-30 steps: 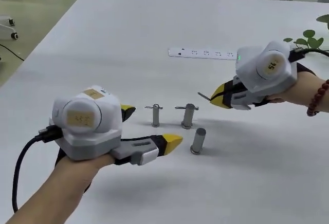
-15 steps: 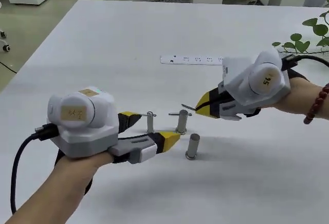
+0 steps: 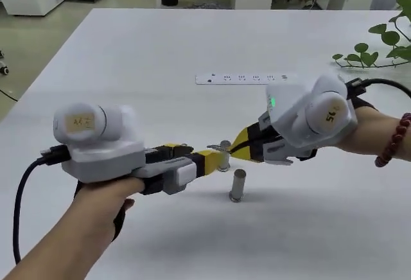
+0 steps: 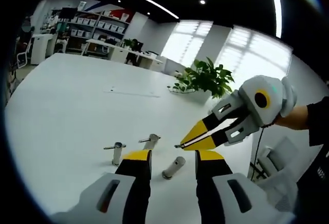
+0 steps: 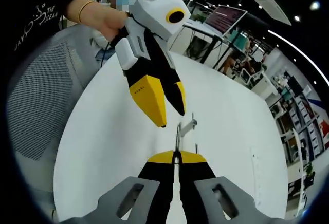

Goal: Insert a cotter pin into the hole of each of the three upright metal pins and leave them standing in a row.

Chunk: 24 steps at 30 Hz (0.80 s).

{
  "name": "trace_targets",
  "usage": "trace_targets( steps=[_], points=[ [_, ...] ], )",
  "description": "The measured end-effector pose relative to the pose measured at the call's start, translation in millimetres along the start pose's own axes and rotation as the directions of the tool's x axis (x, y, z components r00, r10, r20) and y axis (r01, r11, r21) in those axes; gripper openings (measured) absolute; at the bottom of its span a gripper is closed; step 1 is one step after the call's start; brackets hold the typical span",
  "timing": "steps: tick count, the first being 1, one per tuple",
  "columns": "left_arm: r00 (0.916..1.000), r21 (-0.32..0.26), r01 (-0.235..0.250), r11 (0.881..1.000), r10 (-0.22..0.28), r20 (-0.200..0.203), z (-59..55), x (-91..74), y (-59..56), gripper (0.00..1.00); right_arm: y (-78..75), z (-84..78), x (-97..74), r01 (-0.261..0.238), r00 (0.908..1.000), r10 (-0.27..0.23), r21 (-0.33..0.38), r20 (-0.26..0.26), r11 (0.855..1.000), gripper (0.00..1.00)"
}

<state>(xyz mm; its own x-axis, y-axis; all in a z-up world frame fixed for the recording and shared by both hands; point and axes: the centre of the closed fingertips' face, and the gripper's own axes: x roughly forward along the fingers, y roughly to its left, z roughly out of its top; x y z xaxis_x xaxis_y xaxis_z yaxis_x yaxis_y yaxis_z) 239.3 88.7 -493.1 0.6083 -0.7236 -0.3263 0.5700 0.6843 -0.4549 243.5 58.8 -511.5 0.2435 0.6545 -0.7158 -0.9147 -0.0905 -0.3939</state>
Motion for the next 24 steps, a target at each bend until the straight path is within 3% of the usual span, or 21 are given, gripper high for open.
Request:
trace_targets(
  steps=[8, 24],
  points=[
    [0.999, -0.035, 0.044, 0.998, -0.044, -0.004, -2.9, 2.0, -11.9, 0.16, 4.6, 8.4, -4.8, -0.008, 0.9998, 0.009, -0.022, 0.016, 1.0, 0.0],
    [0.996, -0.036, 0.088, 0.995, -0.088, 0.013, 1.0, 3.0, -21.3, 0.01, 7.5, 20.7, -9.9, -0.006, 0.9994, 0.008, -0.06, 0.034, 0.998, 0.0]
  ],
)
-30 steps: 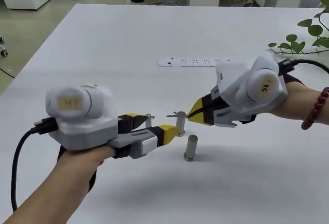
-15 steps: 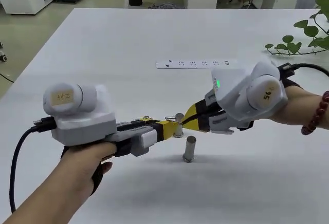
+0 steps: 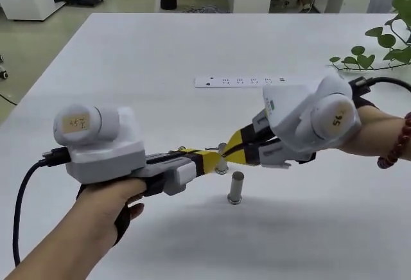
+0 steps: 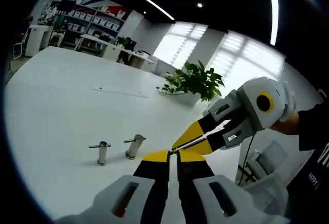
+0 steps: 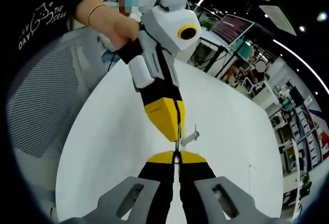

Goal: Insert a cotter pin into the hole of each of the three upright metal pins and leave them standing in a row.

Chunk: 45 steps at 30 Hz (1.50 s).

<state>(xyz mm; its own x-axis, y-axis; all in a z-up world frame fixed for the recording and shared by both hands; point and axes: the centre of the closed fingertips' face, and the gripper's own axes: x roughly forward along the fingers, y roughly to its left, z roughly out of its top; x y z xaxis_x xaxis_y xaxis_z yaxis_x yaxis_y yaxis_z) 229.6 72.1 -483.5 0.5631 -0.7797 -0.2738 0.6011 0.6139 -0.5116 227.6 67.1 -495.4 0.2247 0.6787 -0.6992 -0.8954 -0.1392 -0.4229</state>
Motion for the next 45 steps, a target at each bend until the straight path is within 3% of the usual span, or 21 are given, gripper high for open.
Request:
trace_targets(
  steps=[13, 18, 21, 27, 36, 45],
  points=[
    [0.9998, -0.036, 0.011, 0.999, -0.01, 0.02, 3.1, -1.8, -0.8, 0.0, -0.6, 2.1, -1.1, 0.001, 1.0, -0.001, -0.019, -0.003, 1.0, 0.0],
    [0.9996, -0.018, 0.022, 1.0, -0.022, 0.016, 1.2, -2.3, -2.1, 0.0, 0.5, 2.1, -0.9, 0.0, 1.0, 0.0, -0.014, -0.002, 1.0, 0.0],
    [0.9995, -0.027, 0.029, 0.999, -0.028, 0.016, 0.1, -1.8, -2.3, 0.0, 1.3, 1.1, -1.2, -0.001, 1.0, 0.001, 0.012, 0.003, 1.0, 0.0],
    [0.9992, 0.039, 0.036, 0.999, -0.037, 0.019, -1.4, -1.7, -5.2, 0.0, 2.8, 0.8, -2.7, -0.02, 0.999, 0.014, 0.142, 0.044, 0.99, 0.0],
    [0.9988, 0.105, 0.046, 0.993, -0.047, 0.015, -2.0, -3.4, -5.0, 0.0, 3.9, 2.1, -4.6, -0.054, 0.993, 0.016, 0.327, 0.117, 0.944, 0.0],
    [0.9985, 0.19, 0.054, 0.98, -0.051, -0.02, -13.2, -9.8, 1.3, 0.0, 9.9, -2.0, -7.2, -0.128, 0.9817, 0.038, 0.494, 0.187, 0.86, 0.07]
  ],
)
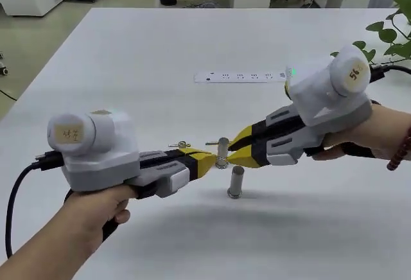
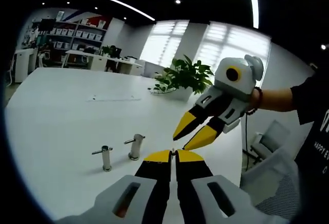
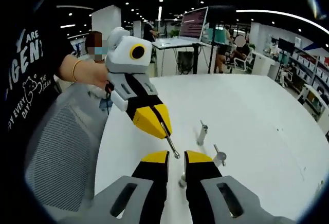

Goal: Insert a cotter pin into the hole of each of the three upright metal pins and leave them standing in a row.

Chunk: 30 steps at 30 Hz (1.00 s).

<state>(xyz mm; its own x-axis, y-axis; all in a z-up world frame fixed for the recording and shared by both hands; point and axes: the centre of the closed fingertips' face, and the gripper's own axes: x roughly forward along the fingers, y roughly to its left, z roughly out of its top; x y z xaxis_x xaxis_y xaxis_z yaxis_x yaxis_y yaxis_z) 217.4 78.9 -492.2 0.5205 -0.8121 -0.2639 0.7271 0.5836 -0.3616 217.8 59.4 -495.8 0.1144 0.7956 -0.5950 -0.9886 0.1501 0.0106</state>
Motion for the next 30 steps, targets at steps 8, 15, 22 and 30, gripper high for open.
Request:
trace_targets(
  steps=[8, 15, 22, 30],
  points=[
    [0.9995, 0.047, 0.027, 0.999, -0.026, -0.016, -10.3, -6.1, 3.4, 0.0, 11.0, -4.4, -1.0, -0.067, 0.9973, 0.062, 0.142, 0.041, 0.988, 0.13],
    [0.995, 0.097, 0.095, 0.991, -0.092, -0.038, -16.4, -7.8, -9.1, 0.0, 22.4, -10.4, -1.3, -0.141, 0.9891, 0.128, 0.233, 0.073, 0.962, 0.15],
    [0.989, 0.129, 0.142, 0.981, -0.135, -0.061, -22.0, -9.4, -19.2, 0.0, 33.6, -23.6, -3.1, -0.188, 0.982, 0.18, 0.241, 0.055, 0.952, 0.16],
    [0.9815, 0.121, 0.188, 0.975, -0.182, -0.06, -22.9, -12.1, -27.7, 0.0, 45.2, -29.5, -3.0, -0.248, 0.9688, 0.235, 0.279, 0.079, 0.928, 0.15]
  ],
)
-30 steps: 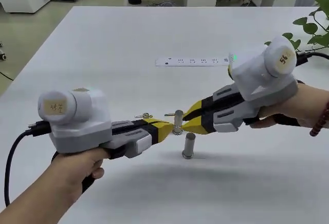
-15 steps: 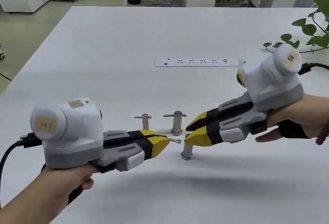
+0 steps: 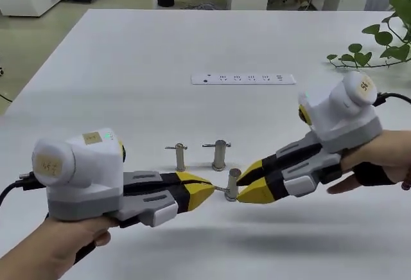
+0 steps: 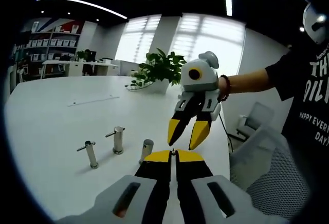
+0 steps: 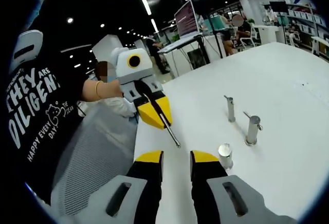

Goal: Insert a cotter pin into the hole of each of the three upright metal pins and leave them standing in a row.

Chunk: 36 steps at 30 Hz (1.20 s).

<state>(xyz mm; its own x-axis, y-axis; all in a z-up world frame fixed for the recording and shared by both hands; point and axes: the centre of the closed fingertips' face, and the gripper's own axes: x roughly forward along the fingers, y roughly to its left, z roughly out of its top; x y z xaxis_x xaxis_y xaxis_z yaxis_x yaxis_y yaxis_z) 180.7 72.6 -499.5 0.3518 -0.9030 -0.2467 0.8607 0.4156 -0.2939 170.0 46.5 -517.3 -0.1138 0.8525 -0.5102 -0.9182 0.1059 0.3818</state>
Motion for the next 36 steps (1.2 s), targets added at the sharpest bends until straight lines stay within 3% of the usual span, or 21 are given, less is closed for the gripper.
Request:
trace_targets(
  steps=[14, 26, 36],
  points=[
    [0.998, -0.019, 0.054, 0.998, -0.054, 0.034, 6.3, -1.3, -13.9, 0.0, 14.0, 4.3, 7.0, -0.073, 0.9966, 0.072, 0.023, 0.04, 0.997, 0.12],
    [0.9953, -0.034, 0.082, 0.996, -0.08, 0.055, 11.0, -1.8, -20.5, 0.0, 19.3, 10.8, 8.1, -0.094, 0.993, 0.093, 0.02, 0.073, 0.995, 0.03],
    [0.9944, -0.056, 0.092, 0.994, -0.089, 0.056, 10.7, -2.0, -21.1, 0.0, 22.7, 12.2, 5.5, -0.103, 0.9935, 0.104, -0.031, 0.047, 0.994, 0.0]
  ],
)
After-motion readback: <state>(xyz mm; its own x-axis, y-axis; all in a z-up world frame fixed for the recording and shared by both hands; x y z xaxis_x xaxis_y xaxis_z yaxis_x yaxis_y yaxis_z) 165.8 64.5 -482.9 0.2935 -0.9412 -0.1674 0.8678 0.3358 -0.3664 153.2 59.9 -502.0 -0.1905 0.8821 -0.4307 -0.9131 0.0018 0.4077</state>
